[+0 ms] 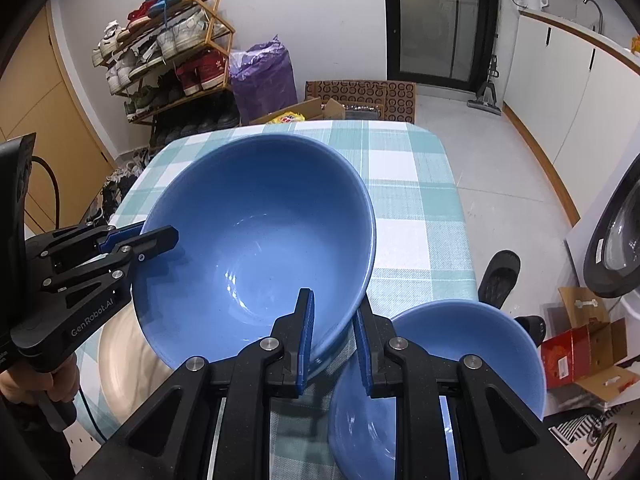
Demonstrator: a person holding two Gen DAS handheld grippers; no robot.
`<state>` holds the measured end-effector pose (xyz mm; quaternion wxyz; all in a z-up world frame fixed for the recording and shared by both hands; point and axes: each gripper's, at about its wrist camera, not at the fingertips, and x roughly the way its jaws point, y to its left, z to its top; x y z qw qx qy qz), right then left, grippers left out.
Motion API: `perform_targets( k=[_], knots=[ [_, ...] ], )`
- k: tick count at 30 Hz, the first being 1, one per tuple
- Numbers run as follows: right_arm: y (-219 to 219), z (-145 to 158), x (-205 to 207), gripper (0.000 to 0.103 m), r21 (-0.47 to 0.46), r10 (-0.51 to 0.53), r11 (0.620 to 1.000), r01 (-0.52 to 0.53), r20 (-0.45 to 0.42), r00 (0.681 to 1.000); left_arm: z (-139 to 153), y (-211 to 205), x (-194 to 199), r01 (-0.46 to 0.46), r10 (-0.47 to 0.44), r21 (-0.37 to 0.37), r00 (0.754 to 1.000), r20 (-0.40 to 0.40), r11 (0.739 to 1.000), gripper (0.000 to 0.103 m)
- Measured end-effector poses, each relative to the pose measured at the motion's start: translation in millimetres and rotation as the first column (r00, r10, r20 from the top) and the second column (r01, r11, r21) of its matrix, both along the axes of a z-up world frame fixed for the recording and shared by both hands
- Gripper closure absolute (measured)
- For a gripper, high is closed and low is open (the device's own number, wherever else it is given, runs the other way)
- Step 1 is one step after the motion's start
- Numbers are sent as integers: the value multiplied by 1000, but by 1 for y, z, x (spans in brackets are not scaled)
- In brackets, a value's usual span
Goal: Organize plates and bowls
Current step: 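Lower the held blue bowl toward the table beside the other blue bowl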
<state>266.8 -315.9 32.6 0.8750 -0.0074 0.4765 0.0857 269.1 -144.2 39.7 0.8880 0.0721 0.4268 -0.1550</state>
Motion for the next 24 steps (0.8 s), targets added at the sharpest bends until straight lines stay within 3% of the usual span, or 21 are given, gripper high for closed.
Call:
perform_targets(
  k=[24],
  knots=[
    [17, -30, 8, 84, -101, 5, 995, -10, -46, 999, -30, -4, 5, 4, -3, 61, 1000, -26, 998, 90]
  ],
)
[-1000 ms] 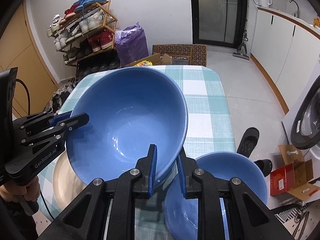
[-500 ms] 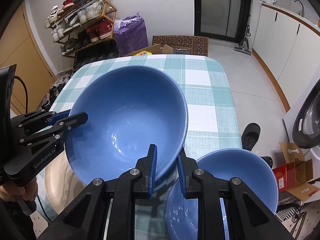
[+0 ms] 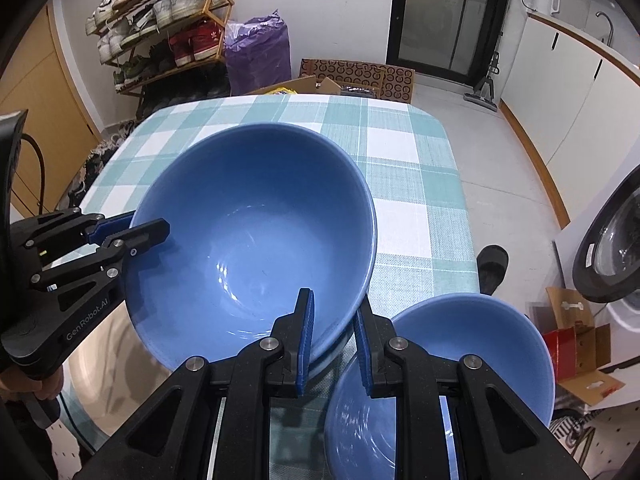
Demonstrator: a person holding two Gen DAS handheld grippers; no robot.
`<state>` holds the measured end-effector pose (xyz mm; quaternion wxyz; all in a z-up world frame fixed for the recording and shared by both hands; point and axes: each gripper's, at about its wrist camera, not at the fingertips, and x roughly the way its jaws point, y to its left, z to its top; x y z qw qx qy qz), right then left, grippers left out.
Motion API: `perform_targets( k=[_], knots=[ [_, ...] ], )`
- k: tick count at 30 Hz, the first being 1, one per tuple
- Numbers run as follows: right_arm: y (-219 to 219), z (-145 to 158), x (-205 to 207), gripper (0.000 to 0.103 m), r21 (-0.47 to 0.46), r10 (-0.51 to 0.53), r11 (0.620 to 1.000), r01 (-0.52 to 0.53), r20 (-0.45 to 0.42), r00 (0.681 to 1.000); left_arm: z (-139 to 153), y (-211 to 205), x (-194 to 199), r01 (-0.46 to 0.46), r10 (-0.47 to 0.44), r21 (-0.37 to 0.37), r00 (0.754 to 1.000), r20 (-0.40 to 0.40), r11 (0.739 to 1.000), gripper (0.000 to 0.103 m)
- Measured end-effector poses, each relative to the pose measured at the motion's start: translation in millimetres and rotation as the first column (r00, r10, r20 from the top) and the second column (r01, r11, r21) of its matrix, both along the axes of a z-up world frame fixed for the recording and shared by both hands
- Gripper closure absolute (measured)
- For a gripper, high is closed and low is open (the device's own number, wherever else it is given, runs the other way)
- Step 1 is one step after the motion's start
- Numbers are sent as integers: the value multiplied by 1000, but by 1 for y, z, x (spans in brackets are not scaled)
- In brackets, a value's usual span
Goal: Organize plates and bowls
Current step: 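Lower the held blue bowl toward the table beside the other blue bowl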
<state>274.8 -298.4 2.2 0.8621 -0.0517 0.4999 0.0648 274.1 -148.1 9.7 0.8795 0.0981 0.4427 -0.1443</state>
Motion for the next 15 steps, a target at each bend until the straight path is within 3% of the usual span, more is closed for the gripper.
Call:
perform_targets(
  k=[15],
  knots=[
    [6, -6, -4, 83, -98, 10, 995, -9, 9, 1000, -11, -2, -1, 12, -12, 25, 1000, -3, 1000, 89]
  ],
)
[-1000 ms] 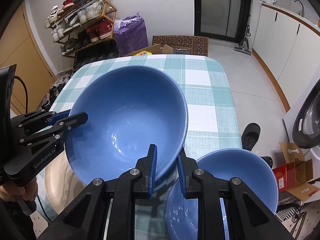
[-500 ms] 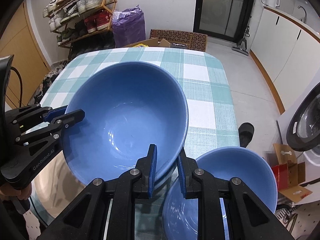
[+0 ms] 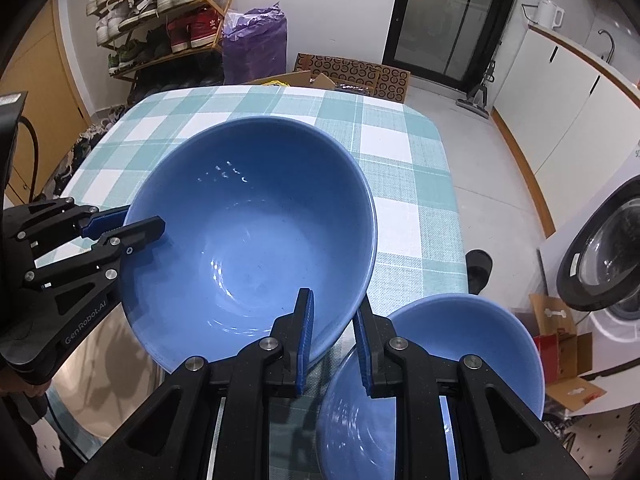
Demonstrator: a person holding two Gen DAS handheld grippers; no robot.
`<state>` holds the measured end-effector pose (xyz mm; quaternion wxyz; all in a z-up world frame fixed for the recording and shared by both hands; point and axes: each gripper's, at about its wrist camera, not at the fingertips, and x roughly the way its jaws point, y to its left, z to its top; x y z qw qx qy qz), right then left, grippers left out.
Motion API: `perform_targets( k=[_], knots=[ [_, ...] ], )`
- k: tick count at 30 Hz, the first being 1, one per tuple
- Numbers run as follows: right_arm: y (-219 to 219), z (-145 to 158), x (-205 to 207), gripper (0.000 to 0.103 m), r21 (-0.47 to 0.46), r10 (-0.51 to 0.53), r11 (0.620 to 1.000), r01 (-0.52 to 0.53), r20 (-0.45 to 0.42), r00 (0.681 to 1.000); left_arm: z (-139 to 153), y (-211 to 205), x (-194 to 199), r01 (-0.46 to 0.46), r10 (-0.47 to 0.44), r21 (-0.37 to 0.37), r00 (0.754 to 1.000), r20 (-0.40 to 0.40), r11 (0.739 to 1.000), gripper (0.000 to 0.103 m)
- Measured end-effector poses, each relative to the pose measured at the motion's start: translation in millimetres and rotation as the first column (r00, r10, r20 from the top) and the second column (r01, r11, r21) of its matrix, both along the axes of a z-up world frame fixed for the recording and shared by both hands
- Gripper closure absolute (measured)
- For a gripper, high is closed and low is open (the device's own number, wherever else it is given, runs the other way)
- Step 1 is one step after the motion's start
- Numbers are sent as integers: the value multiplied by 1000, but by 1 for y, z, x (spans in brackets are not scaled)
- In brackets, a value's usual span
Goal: Organize plates and bowls
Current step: 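Lower the held blue bowl toward the table beside the other blue bowl, then open both grippers and release the blue bowl on the tablecloth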
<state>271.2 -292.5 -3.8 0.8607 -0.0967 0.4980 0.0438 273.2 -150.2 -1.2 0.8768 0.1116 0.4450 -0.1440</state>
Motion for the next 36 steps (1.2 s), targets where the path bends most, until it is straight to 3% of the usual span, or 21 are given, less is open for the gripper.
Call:
perform_targets(
  k=[26, 31, 34, 36],
  knots=[
    [8, -7, -3, 80, -75, 37, 996, -37, 0, 999, -7, 0, -3, 5, -5, 18, 1000, -6, 1000, 83],
    [10, -10, -3, 78, -95, 48, 994, -48, 3, 999, -7, 1, -3, -4, 4, 18, 1000, -6, 1000, 75],
    [9, -10, -3, 72, -97, 44, 994, -43, 16, 999, -5, 3, -3, -14, 14, 6, 1000, -5, 1000, 62],
    [8, -7, -4, 65, -92, 51, 995, -48, 39, 998, -4, 6, -4, -24, 24, -8, 1000, -8, 1000, 60]
  ],
)
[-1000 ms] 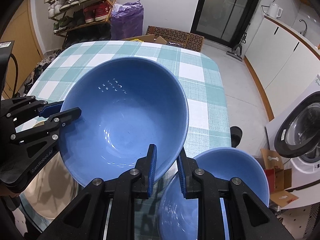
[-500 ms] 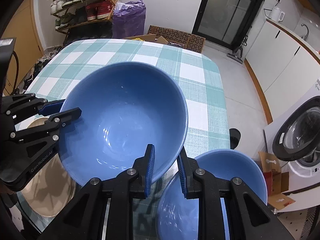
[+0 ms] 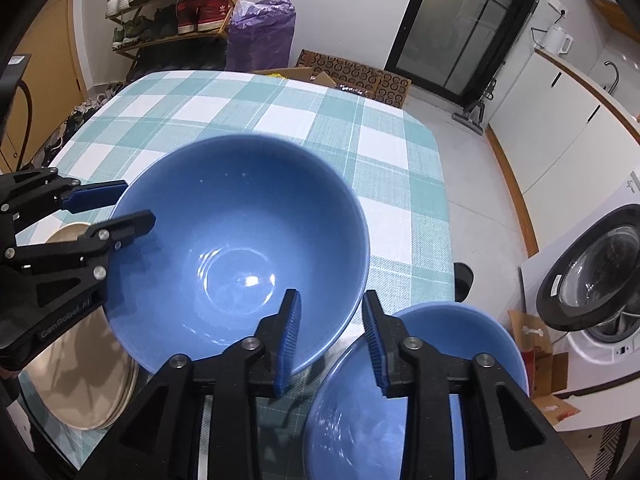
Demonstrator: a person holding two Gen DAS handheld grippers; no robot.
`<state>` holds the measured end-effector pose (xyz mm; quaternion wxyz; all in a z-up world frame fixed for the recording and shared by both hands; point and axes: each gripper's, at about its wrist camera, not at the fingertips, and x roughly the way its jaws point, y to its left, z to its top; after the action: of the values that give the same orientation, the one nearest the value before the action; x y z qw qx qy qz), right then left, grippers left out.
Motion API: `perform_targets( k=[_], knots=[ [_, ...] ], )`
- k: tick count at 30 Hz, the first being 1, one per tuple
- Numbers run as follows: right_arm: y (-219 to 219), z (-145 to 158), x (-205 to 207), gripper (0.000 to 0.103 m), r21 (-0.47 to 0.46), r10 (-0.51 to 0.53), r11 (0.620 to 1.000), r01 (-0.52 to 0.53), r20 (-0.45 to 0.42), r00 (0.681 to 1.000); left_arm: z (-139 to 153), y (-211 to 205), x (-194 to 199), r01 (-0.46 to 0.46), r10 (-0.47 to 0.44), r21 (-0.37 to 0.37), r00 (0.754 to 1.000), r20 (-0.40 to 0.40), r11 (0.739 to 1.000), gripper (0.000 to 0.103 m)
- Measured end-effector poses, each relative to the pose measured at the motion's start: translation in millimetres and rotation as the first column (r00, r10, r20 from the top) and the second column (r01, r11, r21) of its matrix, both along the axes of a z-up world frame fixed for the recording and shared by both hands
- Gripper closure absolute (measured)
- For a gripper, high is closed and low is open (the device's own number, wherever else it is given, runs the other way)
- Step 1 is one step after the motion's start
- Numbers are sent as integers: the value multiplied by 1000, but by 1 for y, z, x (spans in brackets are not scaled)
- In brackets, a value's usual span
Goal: Organize plates and bowls
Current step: 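Open both grippers and release the blue bowl on the tablecloth, then move both tools back around the rim of the released blue bowl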
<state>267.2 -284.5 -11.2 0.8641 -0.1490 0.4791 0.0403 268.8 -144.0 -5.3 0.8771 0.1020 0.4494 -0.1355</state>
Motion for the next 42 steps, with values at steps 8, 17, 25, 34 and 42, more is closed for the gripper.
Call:
perform_targets(
  k=[8, 17, 25, 34, 42],
  knots=[
    [-11, 25, -11, 40, 135, 11, 991, -20, 65, 998, 13, 20, -10, -67, 66, -111, 998, -8, 992, 54],
    [-22, 43, -27, 5, 234, -17, 972, -7, 100, 995, 32, 25, -27, -118, 129, -183, 990, 52, 976, 12],
    [-39, 56, -46, 1, 251, -32, 968, 1, 118, 993, 45, 15, -39, -114, 131, -189, 988, 78, 975, 0],
    [-58, 66, -60, 1, 233, -53, 972, 23, 123, 991, 48, 0, -45, -107, 123, -206, 990, 70, 973, 0],
    [-73, 69, -70, 1, 234, -80, 971, 49, 123, 989, 46, -16, -50, -71, 86, -191, 994, 67, 979, 0]
  ],
)
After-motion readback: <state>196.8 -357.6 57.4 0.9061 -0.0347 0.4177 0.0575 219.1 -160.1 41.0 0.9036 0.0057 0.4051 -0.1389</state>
